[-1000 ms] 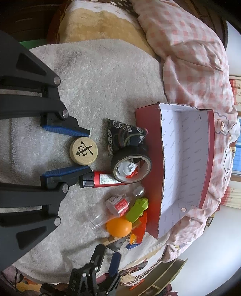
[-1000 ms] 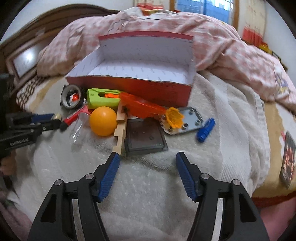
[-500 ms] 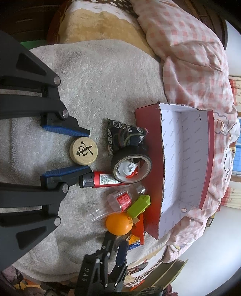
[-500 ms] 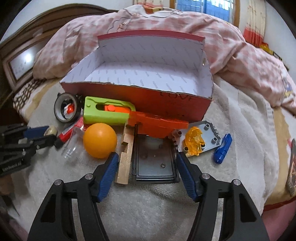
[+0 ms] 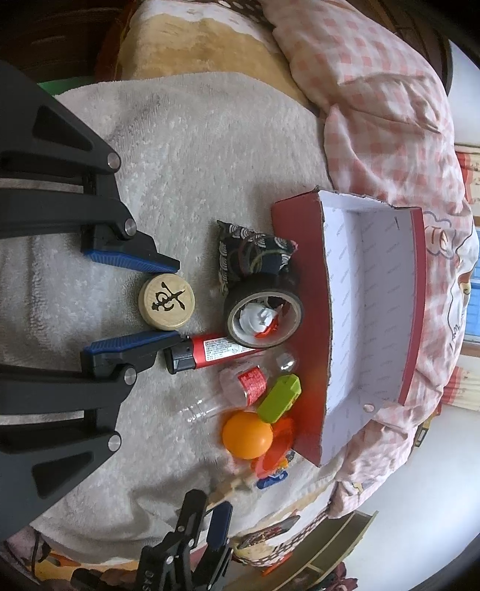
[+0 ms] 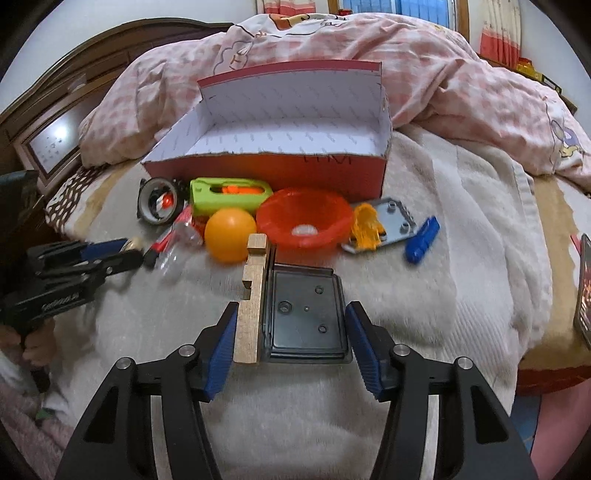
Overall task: Organize objects
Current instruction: 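Lift the chess piece with the left gripper while the right gripper grasps the dark square piece, then lift the dark square piece with the right gripper and rotate it upright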
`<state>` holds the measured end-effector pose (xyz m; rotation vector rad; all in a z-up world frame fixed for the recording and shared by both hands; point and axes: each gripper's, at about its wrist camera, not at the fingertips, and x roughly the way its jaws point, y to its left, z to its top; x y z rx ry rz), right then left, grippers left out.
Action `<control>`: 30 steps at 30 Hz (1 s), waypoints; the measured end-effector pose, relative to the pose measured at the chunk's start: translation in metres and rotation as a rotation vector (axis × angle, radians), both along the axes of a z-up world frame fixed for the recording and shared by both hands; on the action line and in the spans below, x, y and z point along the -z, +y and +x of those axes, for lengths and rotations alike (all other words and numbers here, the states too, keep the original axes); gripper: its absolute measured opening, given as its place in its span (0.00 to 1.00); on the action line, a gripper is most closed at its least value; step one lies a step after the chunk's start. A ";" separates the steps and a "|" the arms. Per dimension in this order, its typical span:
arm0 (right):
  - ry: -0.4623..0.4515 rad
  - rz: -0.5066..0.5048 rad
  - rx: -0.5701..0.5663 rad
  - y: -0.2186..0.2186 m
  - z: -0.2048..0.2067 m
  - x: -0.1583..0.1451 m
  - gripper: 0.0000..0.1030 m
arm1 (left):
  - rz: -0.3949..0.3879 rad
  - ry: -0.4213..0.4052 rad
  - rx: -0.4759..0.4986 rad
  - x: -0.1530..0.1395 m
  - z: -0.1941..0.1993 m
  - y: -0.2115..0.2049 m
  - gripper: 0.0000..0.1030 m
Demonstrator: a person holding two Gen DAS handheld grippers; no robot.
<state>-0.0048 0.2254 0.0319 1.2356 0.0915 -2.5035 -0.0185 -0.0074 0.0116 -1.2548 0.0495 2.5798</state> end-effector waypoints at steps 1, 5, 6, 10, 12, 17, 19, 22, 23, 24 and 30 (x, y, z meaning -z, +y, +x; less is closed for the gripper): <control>-0.003 0.007 0.005 -0.001 -0.001 0.002 0.57 | -0.006 0.005 0.000 0.000 0.000 0.001 0.30; 0.023 0.058 0.025 -0.009 -0.003 0.008 0.60 | -0.021 0.011 0.001 0.001 0.000 0.003 0.30; 0.030 0.077 0.026 -0.012 -0.004 0.010 0.61 | -0.021 0.012 -0.001 0.001 -0.001 0.003 0.30; 0.041 0.106 0.038 -0.017 -0.006 0.016 0.62 | -0.019 0.013 -0.010 0.001 -0.002 0.004 0.30; 0.043 0.093 0.041 -0.015 -0.006 0.016 0.62 | -0.028 0.019 -0.008 0.001 -0.001 0.005 0.30; 0.034 0.028 0.060 -0.007 -0.006 0.013 0.61 | -0.016 0.020 -0.004 -0.002 0.003 0.004 0.30; 0.030 0.003 0.061 -0.005 -0.004 0.011 0.61 | -0.004 0.020 -0.003 -0.005 0.005 0.004 0.30; 0.025 -0.039 0.050 -0.003 0.001 0.005 0.60 | 0.017 0.026 0.002 -0.011 0.008 0.003 0.30; 0.030 -0.054 0.045 -0.003 0.004 0.002 0.61 | 0.024 0.030 0.004 -0.013 0.009 0.003 0.30; 0.037 -0.061 0.041 -0.003 0.006 -0.001 0.61 | 0.029 0.036 0.007 -0.016 0.010 0.004 0.30; 0.097 -0.098 0.018 -0.005 0.018 -0.020 0.61 | 0.048 0.054 0.022 -0.026 0.014 0.010 0.30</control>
